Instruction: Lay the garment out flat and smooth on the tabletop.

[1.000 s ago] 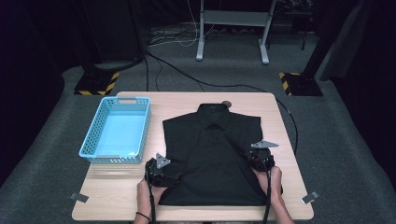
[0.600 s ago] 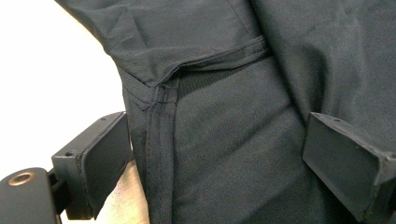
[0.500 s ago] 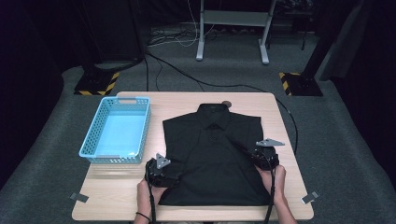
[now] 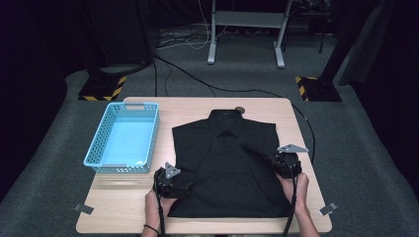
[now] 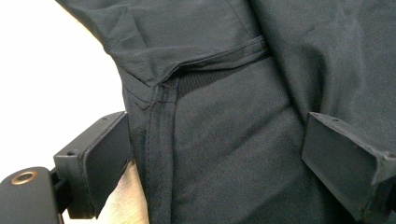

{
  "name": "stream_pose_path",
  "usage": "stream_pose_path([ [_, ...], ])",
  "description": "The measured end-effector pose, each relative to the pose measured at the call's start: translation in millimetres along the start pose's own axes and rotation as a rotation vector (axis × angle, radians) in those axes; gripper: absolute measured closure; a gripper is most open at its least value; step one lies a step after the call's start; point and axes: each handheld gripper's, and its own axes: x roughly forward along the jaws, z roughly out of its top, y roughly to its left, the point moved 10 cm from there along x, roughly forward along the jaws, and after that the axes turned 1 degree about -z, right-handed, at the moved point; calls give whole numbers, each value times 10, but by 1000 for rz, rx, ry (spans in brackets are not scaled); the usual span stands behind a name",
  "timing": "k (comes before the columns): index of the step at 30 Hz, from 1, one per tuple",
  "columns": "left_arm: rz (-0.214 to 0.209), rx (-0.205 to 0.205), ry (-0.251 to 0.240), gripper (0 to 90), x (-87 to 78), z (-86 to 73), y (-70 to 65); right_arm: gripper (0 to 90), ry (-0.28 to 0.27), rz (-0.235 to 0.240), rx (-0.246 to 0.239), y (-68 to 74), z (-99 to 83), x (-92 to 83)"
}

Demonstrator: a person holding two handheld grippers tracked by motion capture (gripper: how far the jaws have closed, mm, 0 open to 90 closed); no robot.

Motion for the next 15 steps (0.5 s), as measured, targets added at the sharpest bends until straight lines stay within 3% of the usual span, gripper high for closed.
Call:
stream_pose_path([
  [6, 0, 0, 0, 89, 0, 0, 0, 868, -12, -13, 5, -78, 27, -22],
  [15, 0, 0, -1, 90, 0, 1, 1, 872, -31, -39, 52, -249, 14, -89],
])
